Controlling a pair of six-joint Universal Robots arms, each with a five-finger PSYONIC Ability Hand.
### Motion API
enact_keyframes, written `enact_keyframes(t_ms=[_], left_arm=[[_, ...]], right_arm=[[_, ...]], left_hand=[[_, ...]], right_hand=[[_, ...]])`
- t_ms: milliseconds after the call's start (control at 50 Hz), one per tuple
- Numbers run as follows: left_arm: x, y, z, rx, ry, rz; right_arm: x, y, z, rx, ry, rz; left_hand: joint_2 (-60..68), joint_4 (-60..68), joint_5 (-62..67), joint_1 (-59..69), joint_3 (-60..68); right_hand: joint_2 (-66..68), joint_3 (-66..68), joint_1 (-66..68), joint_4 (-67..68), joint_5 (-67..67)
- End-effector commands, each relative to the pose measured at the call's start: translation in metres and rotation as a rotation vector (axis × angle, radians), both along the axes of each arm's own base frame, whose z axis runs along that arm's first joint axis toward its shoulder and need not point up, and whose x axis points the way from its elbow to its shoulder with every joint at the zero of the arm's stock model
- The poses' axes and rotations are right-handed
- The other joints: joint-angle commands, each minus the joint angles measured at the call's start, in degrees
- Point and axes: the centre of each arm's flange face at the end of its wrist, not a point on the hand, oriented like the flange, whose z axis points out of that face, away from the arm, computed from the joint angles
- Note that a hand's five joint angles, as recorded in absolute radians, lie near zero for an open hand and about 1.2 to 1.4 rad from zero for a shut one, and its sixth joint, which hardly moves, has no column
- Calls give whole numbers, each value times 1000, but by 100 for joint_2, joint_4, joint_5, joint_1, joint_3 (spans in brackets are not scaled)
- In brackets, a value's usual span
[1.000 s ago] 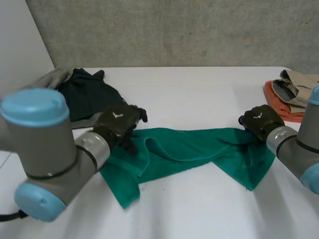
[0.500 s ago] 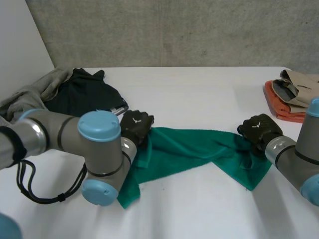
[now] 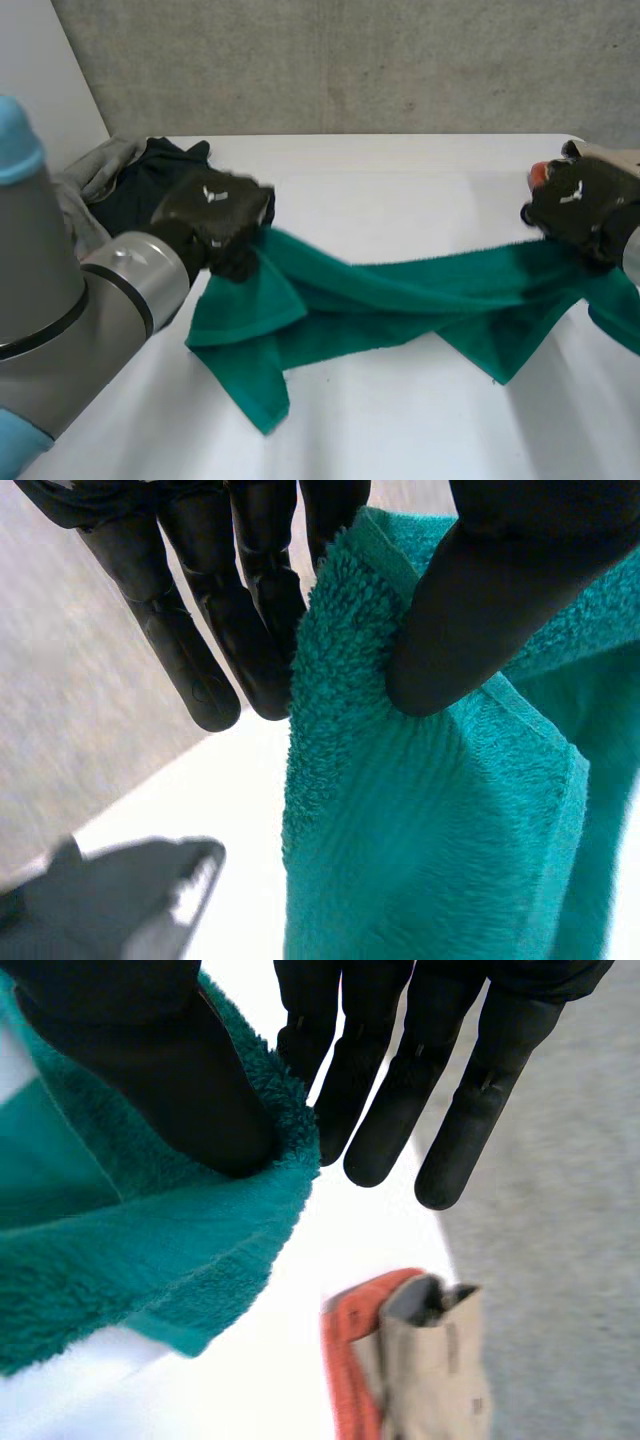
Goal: Fold the laundry.
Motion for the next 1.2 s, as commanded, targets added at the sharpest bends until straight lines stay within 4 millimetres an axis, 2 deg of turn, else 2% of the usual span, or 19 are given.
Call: enact_keyframes(t_ms=[20, 100, 160, 200, 240, 320, 360, 400, 460, 520, 580, 660, 800, 820, 880, 940, 1100, 1140, 1200], left_arm=[[1, -36, -66, 156, -133, 50], [-2, -69, -77, 111, -166, 68], [-17, -94, -55, -38, -144, 52], [-25, -107, -32, -150, -105, 53], [-34, -127, 11, -344, -23, 70], [-43, -143, 86, -675, 139, 100], [-43, -144, 121, -834, 227, 119], [-43, -140, 139, -907, 270, 126], [-39, -132, 155, -966, 308, 126], [-37, -129, 140, -909, 272, 109], [-36, -127, 118, -839, 230, 90], [-32, -118, 62, -683, 138, 47], [-23, -101, -27, -450, 14, 0], [-22, -99, -32, -436, 7, -2], [-19, -93, -68, -342, -43, -13], [-16, -85, -95, -266, -84, -20], [-9, -69, -114, -199, -116, -36], [-9, -67, -115, -191, -114, -35], [-9, -66, -115, -188, -113, -33]], right_arm=[[0, -23, -62, 204, 128, -12], [4, -51, -71, 149, 137, -59], [9, -75, -65, 37, 112, -81], [14, -103, -46, -127, 50, -111], [18, -121, -23, -260, -21, -129], [24, -152, 58, -679, -326, -146], [23, -152, 79, -781, -409, -137], [22, -145, 106, -897, -505, -115], [21, -137, 115, -919, -529, -108], [21, -132, 106, -879, -519, -103], [23, -131, 83, -799, -497, -94], [21, -127, 47, -671, -456, -102], [16, -105, -30, -306, -348, -146], [16, -102, -56, -203, -319, -154], [15, -97, -104, -9, -262, -177], [11, -89, -127, 132, -227, -197], [-14, -103, -126, 207, -404, -301], [-18, -105, -127, 237, -455, -304], [-24, -104, -131, 275, -493, -304]], left_hand=[[1146, 1139, 1488, 1293, 1189], [1146, 1139, 1488, 1293, 1189], [1146, 1139, 1488, 1293, 1189], [1146, 1139, 1488, 1293, 1189], [1146, 1139, 1488, 1293, 1189], [1146, 1139, 1488, 1293, 1189], [1146, 1139, 1488, 1293, 1189], [1146, 1139, 1488, 1293, 1189], [1146, 1139, 1488, 1293, 1189], [1146, 1139, 1488, 1293, 1189], [1146, 1139, 1488, 1293, 1189], [1146, 1139, 1488, 1293, 1189], [1146, 1139, 1488, 1293, 1189], [1146, 1139, 1488, 1293, 1189], [1146, 1139, 1488, 1293, 1189], [1146, 1139, 1488, 1293, 1189], [1146, 1139, 1488, 1293, 1189], [1146, 1139, 1488, 1293, 1189], [1146, 1139, 1488, 1293, 1189]], right_hand=[[1197, 1150, 1552, 1126, 1346], [1197, 1150, 1552, 1126, 1346], [1197, 1150, 1552, 1126, 1346], [1197, 1150, 1552, 1126, 1346], [1197, 1150, 1552, 1126, 1346], [1197, 1150, 1552, 1126, 1346], [1197, 1150, 1552, 1126, 1346], [1197, 1150, 1552, 1126, 1346], [1197, 1150, 1552, 1126, 1346], [1197, 1150, 1552, 1126, 1346], [1197, 1150, 1552, 1126, 1346], [1197, 1150, 1552, 1126, 1346], [1197, 1150, 1552, 1126, 1346], [1197, 1150, 1552, 1126, 1346], [1197, 1150, 1552, 1126, 1346], [1197, 1150, 1552, 1126, 1346], [886, 840, 1241, 816, 1036], [-2251, -2298, -1896, -2322, -2101], [-3337, -3384, -2983, -3408, -3188]])
